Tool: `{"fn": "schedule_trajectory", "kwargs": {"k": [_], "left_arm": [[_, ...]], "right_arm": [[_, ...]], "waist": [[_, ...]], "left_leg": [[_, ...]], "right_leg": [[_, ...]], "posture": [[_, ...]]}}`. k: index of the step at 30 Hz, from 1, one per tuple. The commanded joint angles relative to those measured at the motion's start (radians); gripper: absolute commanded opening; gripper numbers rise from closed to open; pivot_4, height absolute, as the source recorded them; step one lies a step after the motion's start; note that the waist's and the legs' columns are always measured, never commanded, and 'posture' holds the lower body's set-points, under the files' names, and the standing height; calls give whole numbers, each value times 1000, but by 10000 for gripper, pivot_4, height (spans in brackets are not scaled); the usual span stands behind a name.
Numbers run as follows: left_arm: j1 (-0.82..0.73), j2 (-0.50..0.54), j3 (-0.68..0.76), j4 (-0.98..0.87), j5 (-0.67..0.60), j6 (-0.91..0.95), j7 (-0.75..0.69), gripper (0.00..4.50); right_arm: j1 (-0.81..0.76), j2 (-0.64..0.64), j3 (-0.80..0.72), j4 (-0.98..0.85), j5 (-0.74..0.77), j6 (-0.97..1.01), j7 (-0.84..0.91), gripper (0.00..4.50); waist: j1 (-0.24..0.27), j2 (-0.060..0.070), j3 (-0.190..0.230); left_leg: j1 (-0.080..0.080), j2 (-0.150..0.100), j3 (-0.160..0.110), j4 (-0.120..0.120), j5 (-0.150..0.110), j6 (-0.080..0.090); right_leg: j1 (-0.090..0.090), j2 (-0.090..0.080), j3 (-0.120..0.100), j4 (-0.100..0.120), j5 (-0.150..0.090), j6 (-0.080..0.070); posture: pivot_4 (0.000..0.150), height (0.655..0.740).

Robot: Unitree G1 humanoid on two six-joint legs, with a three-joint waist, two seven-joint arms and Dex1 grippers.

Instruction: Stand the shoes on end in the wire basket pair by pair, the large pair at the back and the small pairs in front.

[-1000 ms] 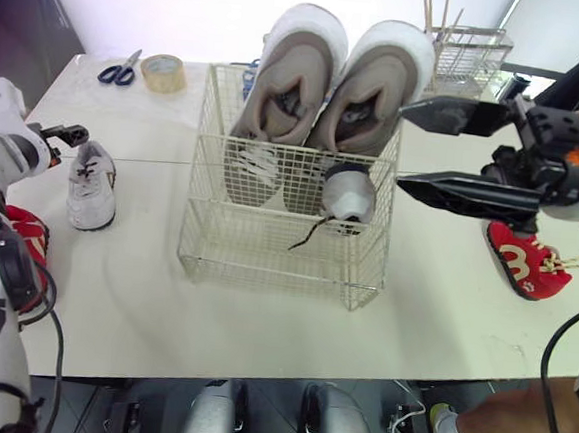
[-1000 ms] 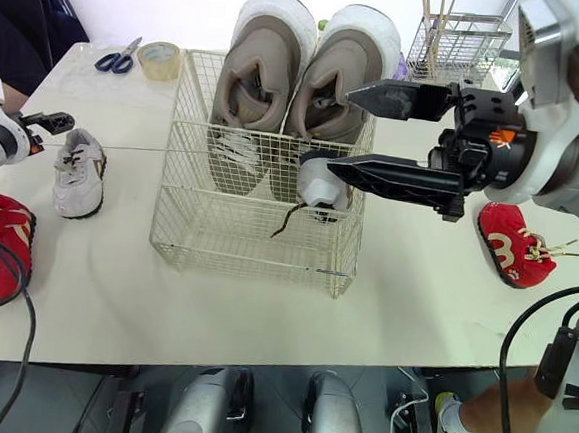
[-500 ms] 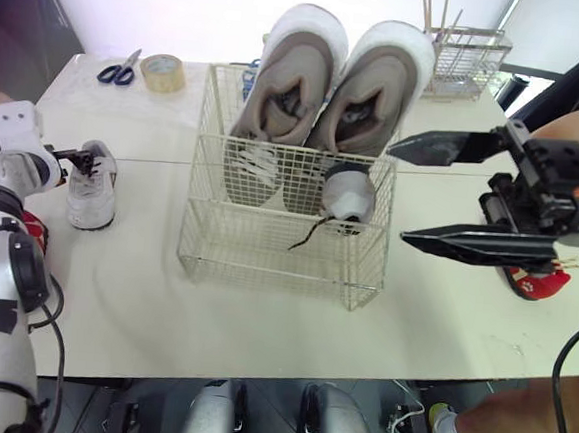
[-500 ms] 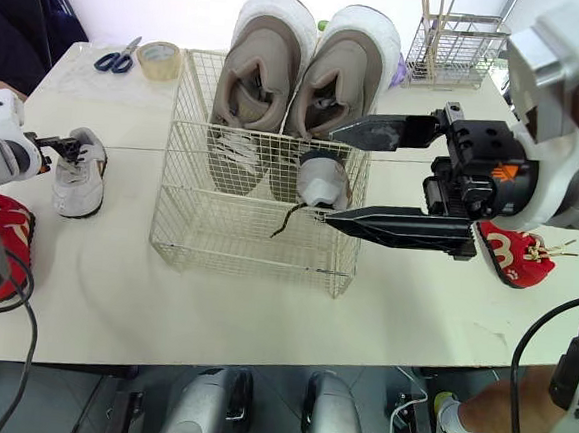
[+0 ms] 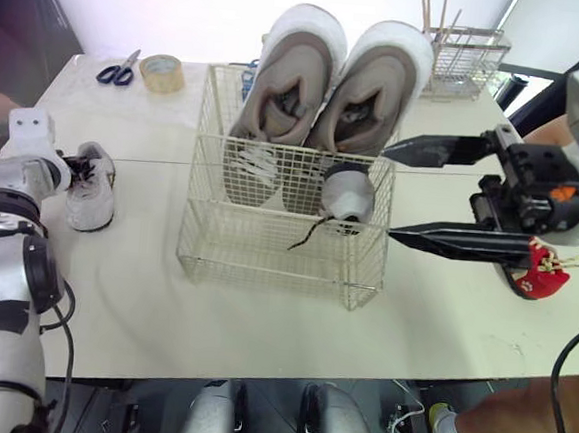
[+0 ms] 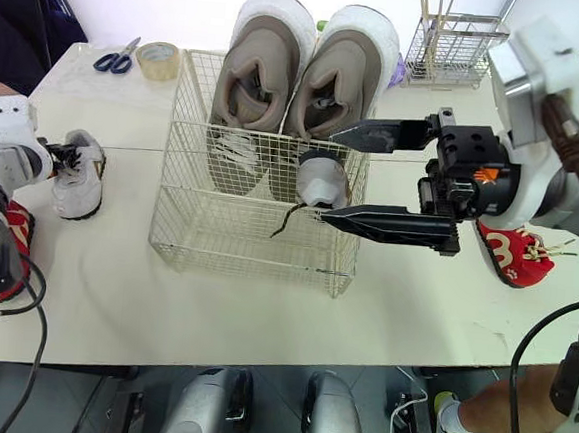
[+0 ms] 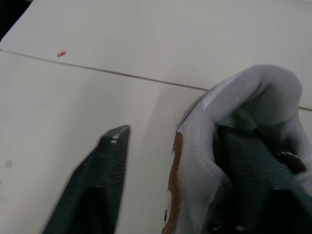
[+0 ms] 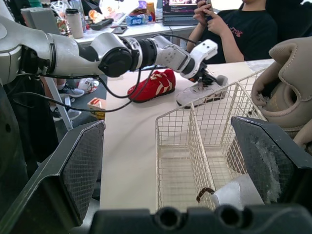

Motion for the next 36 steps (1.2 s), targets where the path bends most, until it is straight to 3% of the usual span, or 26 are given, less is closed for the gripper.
{"fn": "schedule_trajectory", "kwargs": {"k": [1,3,9,16,18,22,28,36], "left_arm": [[16,24,17,8,9,9,5,10718],[26,25,24,8,8,12,6,399],[0,17,61,-9,-21,-22,-22,399],[-180,-40,194,-145,-187,-161,-165,399],[-186,-76,200,-253,-231,-147,-232,399],[-94,-188,225,-696,-418,37,-289,399],[5,-326,280,-1169,-658,262,-110,399],[66,-364,251,-1467,-797,386,46,399]], "right_arm": [[-5,-28,-28,-21,4,-18,-10,45000],[-3,-29,-28,-21,0,-21,-12,45000],[-3,-30,-16,-13,-22,-38,-11,45000],[-4,-26,-10,4,-48,-47,-11,45000],[-7,-23,-5,10,-56,-50,-9,45000],[-9,-22,3,22,-68,-57,-6,45000],[-7,-29,11,36,-90,-65,4,45000],[-12,-27,18,41,-112,-72,15,45000]], "waist": [[-2,0,0],[-2,0,0],[-2,0,0],[8,-6,1],[4,-6,1],[0,-6,1],[-9,-6,1],[0,-6,1]], "left_leg": [[0,0,0,0,0,0],[0,0,0,0,0,0],[0,0,1,0,0,0],[-4,0,-3,2,0,0],[-4,-1,-2,2,0,0],[-4,-2,-1,2,2,-4],[-3,-1,-1,2,4,-6],[1,-1,-2,2,4,-6]], "right_leg": [[0,0,0,0,0,0],[0,0,0,0,0,0],[0,0,0,0,0,0],[0,0,-3,-1,0,0],[0,-2,-3,-2,1,2],[0,-2,-2,-2,2,4],[0,-1,0,-1,2,4],[3,0,1,-1,2,4]], "posture": [[1500,7400],[1500,7400],[1500,7400],[1500,7400],[1500,7400],[1500,7400],[1500,7400],[1500,7400]]}}
